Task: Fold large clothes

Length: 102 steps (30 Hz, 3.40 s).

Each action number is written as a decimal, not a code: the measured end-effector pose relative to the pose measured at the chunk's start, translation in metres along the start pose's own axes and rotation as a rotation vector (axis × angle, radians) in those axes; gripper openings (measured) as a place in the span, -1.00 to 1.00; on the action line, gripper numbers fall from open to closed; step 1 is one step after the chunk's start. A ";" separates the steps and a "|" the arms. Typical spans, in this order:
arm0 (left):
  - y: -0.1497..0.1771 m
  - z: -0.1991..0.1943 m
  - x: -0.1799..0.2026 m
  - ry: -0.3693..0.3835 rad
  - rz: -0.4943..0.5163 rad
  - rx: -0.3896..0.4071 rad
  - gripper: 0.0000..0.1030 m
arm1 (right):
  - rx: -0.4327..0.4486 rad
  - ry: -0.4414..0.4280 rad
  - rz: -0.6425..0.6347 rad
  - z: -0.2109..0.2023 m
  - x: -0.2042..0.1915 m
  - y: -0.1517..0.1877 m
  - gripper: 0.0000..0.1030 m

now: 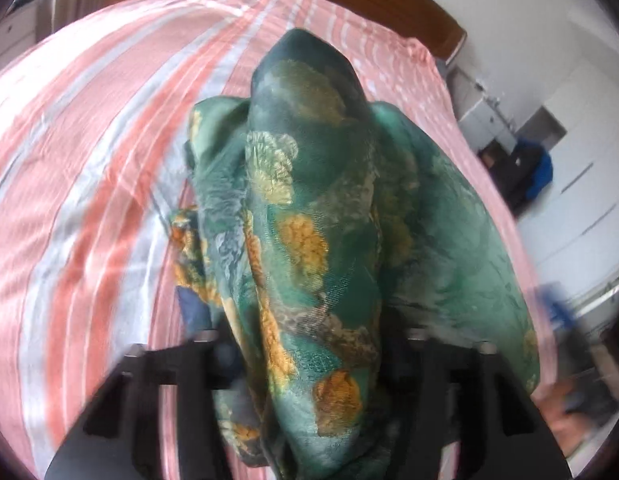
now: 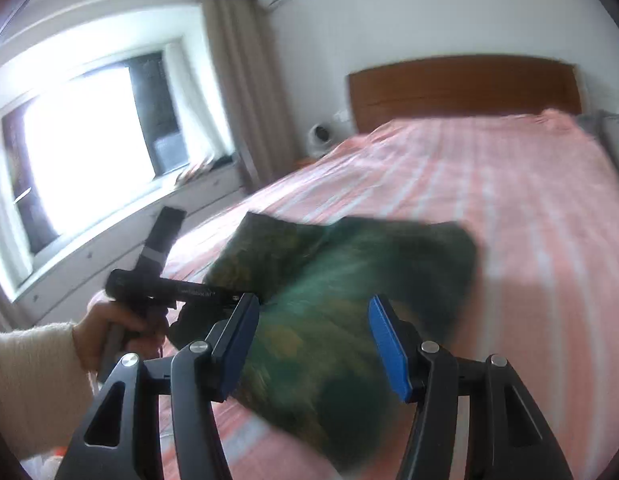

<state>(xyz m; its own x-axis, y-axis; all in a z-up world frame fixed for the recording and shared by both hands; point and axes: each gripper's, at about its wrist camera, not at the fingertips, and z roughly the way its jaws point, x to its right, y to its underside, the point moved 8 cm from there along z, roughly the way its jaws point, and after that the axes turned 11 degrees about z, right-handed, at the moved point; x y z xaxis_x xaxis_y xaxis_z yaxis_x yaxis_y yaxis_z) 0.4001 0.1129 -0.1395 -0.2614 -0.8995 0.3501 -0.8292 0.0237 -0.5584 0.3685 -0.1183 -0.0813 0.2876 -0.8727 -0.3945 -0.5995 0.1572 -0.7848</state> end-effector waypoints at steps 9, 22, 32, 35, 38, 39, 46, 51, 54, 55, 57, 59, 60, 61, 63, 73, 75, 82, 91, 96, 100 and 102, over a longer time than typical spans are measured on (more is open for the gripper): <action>0.022 -0.038 -0.028 -0.055 -0.011 0.047 0.83 | -0.220 0.075 -0.051 0.057 -0.010 0.000 0.13; 0.065 -0.038 -0.062 -0.152 -0.164 0.073 0.74 | -0.409 0.177 -0.042 0.277 -0.040 0.014 0.14; 0.059 -0.038 -0.072 -0.115 -0.164 0.068 0.77 | -0.311 0.113 0.007 0.161 -0.068 -0.028 0.25; 0.059 -0.033 -0.073 -0.136 -0.172 0.056 0.93 | -0.312 0.116 -0.069 0.118 -0.081 0.013 0.40; 0.061 -0.027 -0.069 -0.120 -0.163 0.006 0.99 | -0.376 0.223 -0.169 0.126 -0.063 0.077 0.42; 0.061 -0.035 -0.067 -0.124 -0.162 0.012 0.99 | -0.347 0.247 -0.214 0.121 -0.066 0.082 0.42; 0.058 -0.120 -0.054 -0.007 -0.147 0.114 0.98 | -0.162 0.101 -0.056 0.009 -0.078 0.052 0.98; 0.048 -0.093 -0.040 0.124 -0.180 0.027 0.99 | -0.174 0.159 0.216 -0.029 0.013 0.061 0.98; 0.038 -0.050 -0.034 0.083 -0.149 -0.057 0.99 | -0.198 0.084 0.480 -0.020 0.065 0.057 0.98; 0.037 -0.042 -0.034 0.077 -0.142 -0.074 1.00 | -0.206 0.025 0.561 -0.013 0.074 0.055 0.98; 0.035 -0.020 -0.036 0.064 -0.129 -0.108 1.00 | -0.220 -0.048 0.654 -0.001 0.084 0.055 0.98; 0.037 -0.004 -0.039 0.052 -0.118 -0.134 1.00 | -0.274 -0.121 0.691 0.029 0.085 0.054 0.98; 0.039 0.001 -0.040 0.048 -0.110 -0.143 1.00 | -0.303 -0.138 0.698 0.040 0.082 0.057 0.98; 0.042 0.009 -0.041 0.040 -0.097 -0.161 1.00 | -0.341 -0.147 0.711 0.058 0.083 0.063 0.98; 0.049 0.020 -0.040 0.030 -0.090 -0.201 1.00 | -0.395 -0.165 0.727 0.088 0.079 0.073 0.98; 0.053 0.010 0.008 -0.106 0.066 -0.160 0.08 | -0.288 0.127 0.207 0.110 0.011 0.059 0.36; 0.053 -0.014 0.026 -0.113 0.098 -0.091 0.06 | -0.206 0.145 0.112 0.095 -0.017 0.052 0.34; 0.013 -0.069 0.050 -0.165 0.141 0.088 0.06 | -0.010 0.091 0.027 0.056 -0.069 -0.002 0.33; -0.021 -0.038 -0.016 -0.435 0.024 0.182 0.97 | -0.016 0.201 0.274 0.110 0.014 -0.052 0.99; 0.024 -0.064 -0.009 -0.588 0.068 0.261 0.98 | -0.029 0.311 0.171 0.079 0.011 -0.015 0.99; 0.041 -0.081 0.022 -0.666 0.127 0.287 0.99 | -0.043 0.390 0.066 0.053 0.000 0.017 0.99; 0.041 -0.091 0.029 -0.668 0.136 0.297 0.99 | -0.036 0.413 0.035 0.042 -0.004 0.023 0.99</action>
<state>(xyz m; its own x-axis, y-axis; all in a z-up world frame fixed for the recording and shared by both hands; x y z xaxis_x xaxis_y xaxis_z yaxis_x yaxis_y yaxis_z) 0.3141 0.1275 -0.0837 0.0822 -0.9729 -0.2159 -0.6180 0.1202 -0.7769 0.3853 -0.0922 -0.1179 -0.0528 -0.9804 -0.1897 -0.6315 0.1799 -0.7542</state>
